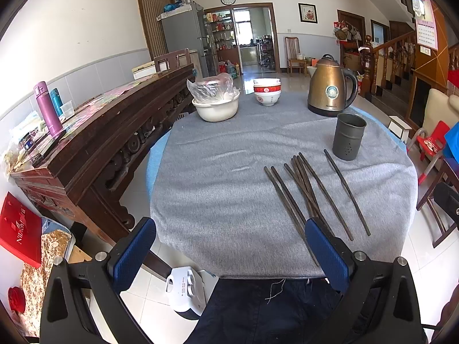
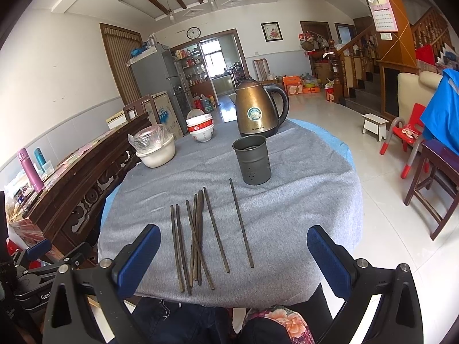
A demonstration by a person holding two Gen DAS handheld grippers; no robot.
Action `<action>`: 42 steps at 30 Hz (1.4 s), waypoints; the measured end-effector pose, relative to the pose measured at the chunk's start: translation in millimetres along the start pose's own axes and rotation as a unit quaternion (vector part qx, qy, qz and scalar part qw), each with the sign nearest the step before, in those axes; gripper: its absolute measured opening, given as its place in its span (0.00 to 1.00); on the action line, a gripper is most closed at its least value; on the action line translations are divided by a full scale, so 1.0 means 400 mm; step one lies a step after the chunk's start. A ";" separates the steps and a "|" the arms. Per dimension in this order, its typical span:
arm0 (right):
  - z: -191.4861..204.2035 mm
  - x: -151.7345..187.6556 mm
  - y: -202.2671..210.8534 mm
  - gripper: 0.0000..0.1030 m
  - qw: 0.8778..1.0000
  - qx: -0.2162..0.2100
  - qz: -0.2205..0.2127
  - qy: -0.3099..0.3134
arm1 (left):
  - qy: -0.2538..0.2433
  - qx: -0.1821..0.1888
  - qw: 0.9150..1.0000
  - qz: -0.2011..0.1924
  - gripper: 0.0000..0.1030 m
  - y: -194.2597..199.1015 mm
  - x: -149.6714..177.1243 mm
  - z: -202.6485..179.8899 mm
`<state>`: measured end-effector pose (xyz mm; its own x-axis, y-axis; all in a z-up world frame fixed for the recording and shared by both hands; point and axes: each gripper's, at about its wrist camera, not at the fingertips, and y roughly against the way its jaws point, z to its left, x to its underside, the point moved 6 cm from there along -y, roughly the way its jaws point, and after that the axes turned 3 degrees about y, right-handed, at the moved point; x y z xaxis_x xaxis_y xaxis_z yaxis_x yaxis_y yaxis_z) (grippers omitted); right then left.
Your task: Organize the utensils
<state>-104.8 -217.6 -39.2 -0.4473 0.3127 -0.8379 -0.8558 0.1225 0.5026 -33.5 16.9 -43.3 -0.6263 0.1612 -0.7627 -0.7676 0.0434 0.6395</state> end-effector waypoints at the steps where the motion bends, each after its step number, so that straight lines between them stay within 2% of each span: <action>1: 0.000 0.000 -0.002 1.00 1.000 -0.001 0.001 -0.001 | 0.001 0.000 1.000 0.001 1.00 -0.002 0.001 0.000; 11: -0.009 0.000 -0.059 1.00 0.999 0.012 0.034 0.009 | 0.007 -0.002 1.000 0.017 1.00 -0.048 -0.008 0.002; 17: -0.038 -0.048 -0.184 1.00 0.997 -0.013 0.081 -0.005 | 0.020 0.025 0.997 0.065 1.00 -0.148 -0.038 0.015; 20: -0.043 -0.091 -0.277 0.92 0.996 -0.027 0.086 -0.002 | 0.029 0.060 0.992 0.109 1.00 -0.227 -0.058 0.014; 22: -0.039 -0.106 -0.356 0.77 0.993 -0.035 0.112 0.000 | 0.034 0.080 0.986 0.145 1.00 -0.290 -0.067 0.007; 25: -0.011 -0.114 -0.465 0.66 0.987 -0.061 0.150 0.001 | 0.054 0.105 0.975 0.188 0.99 -0.373 -0.082 -0.005; 26: 0.001 -0.112 -0.506 0.65 0.984 -0.062 0.167 0.010 | 0.058 0.110 0.972 0.200 0.95 -0.398 -0.087 -0.014; 30: 0.013 -0.087 -0.649 0.43 0.973 -0.043 0.223 0.043 | 0.071 0.128 0.958 0.246 0.76 -0.496 -0.102 -0.047; 32: 0.009 -0.074 -0.706 0.40 0.968 -0.023 0.243 0.057 | 0.083 0.127 0.951 0.269 0.66 -0.544 -0.103 -0.058; 35: 0.011 -0.060 -0.768 0.39 0.963 0.000 0.260 0.070 | 0.095 0.129 0.940 0.300 0.65 -0.610 -0.101 -0.076; 40: -0.002 -0.045 -0.825 0.39 0.956 0.025 0.279 0.084 | 0.098 0.122 0.935 0.318 0.62 -0.668 -0.101 -0.102; 42: -0.002 -0.044 -0.848 0.38 0.954 0.034 0.283 0.089 | 0.098 0.117 0.934 0.323 0.58 -0.688 -0.100 -0.107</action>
<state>193.2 -265.3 -195.1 -0.8754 0.1825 -0.4476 -0.4474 0.0445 0.8932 197.1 -43.6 -193.1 -0.9791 0.0460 -0.1981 -0.1838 0.2170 0.9587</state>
